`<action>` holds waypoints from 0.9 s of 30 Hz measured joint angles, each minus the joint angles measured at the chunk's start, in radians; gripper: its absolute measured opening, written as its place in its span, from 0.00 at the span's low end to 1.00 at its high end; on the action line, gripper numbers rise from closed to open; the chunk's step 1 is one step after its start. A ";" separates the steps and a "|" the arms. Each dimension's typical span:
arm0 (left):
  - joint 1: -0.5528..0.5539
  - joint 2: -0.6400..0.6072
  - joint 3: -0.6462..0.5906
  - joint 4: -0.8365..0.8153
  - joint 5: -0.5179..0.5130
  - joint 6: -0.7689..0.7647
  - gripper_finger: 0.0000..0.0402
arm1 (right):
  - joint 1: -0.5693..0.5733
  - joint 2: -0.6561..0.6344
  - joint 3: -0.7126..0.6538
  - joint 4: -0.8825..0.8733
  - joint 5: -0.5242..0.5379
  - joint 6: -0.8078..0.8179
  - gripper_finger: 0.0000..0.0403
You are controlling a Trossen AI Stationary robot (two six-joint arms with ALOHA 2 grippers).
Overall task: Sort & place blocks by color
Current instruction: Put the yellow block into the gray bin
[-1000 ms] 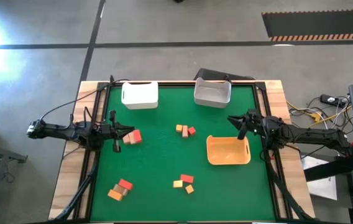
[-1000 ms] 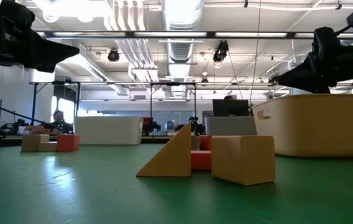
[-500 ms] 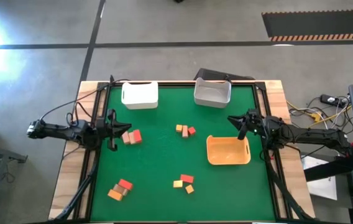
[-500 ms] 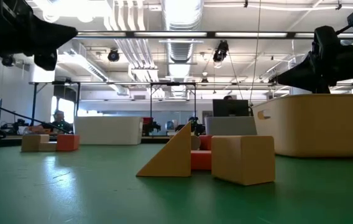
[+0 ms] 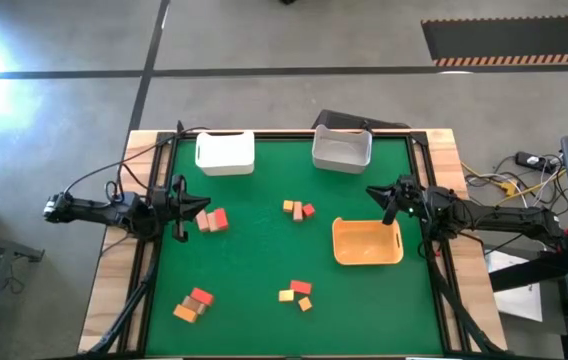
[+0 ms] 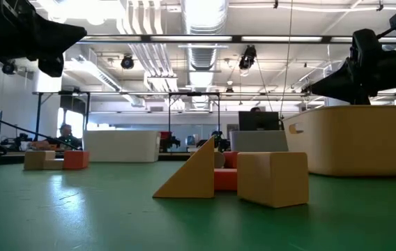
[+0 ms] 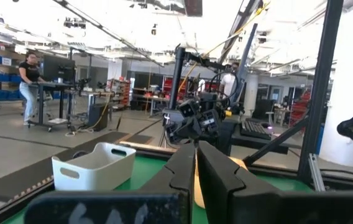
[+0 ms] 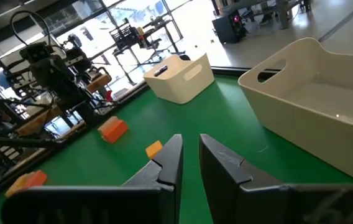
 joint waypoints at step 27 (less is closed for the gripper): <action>-0.002 0.189 0.000 0.261 -0.004 -0.059 0.01 | 0.003 0.337 0.242 0.368 -0.036 -0.376 0.11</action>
